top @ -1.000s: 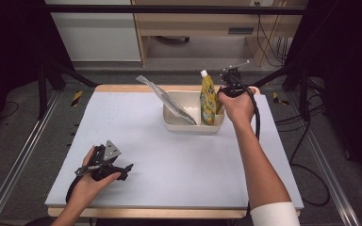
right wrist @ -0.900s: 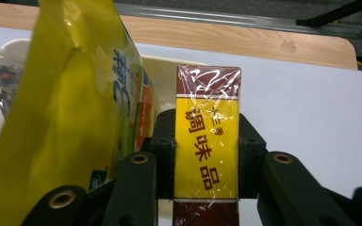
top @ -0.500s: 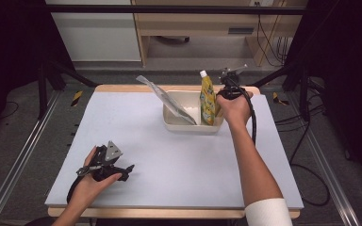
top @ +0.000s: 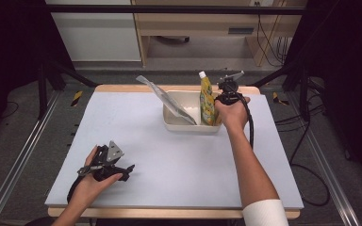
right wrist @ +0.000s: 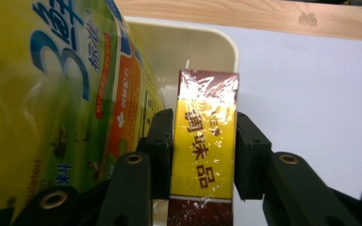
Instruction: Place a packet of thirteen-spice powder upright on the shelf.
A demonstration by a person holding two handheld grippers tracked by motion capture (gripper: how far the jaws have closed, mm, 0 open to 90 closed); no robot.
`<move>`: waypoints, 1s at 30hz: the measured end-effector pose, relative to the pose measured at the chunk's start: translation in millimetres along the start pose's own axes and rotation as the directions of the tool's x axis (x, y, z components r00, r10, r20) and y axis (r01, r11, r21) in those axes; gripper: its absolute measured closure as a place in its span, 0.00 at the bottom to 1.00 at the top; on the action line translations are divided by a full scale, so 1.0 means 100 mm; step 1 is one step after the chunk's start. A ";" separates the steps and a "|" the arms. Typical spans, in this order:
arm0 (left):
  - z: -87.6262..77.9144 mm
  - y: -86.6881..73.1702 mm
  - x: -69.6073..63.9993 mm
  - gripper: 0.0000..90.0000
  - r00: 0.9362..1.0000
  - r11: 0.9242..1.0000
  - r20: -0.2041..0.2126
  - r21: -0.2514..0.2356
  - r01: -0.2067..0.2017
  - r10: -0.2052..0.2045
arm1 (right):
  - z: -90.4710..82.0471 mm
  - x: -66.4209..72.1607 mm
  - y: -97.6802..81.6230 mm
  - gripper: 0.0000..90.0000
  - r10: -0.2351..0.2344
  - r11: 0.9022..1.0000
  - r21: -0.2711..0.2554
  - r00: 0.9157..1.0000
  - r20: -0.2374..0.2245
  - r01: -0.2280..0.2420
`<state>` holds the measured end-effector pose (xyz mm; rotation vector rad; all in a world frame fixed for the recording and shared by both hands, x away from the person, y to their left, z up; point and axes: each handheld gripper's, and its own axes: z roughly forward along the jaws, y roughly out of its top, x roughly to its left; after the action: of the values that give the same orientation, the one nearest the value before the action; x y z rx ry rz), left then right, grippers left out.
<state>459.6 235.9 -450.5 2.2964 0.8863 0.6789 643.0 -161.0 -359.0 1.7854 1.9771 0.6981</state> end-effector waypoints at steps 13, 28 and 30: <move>-0.02 -0.01 0.04 0.07 1.000 1.000 -0.016 -0.010 0.015 -0.015 | -0.39 -0.07 -0.19 0.54 -0.035 0.982 -0.186 0.997 -0.070 0.022; 0.01 -0.06 0.20 0.06 0.996 0.995 -0.024 -0.035 0.090 -0.091 | -0.73 -0.24 -1.00 0.39 -0.116 0.925 -0.372 0.989 -0.090 0.075; 0.02 -0.07 0.23 0.06 0.994 0.994 -0.030 -0.036 0.103 -0.104 | -0.70 -0.26 -1.10 0.36 -0.120 0.919 -0.386 0.989 -0.091 0.076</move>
<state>473.0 256.2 -450.8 2.1983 0.9938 0.6812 516.5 -201.6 -369.8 1.4318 1.8276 1.0878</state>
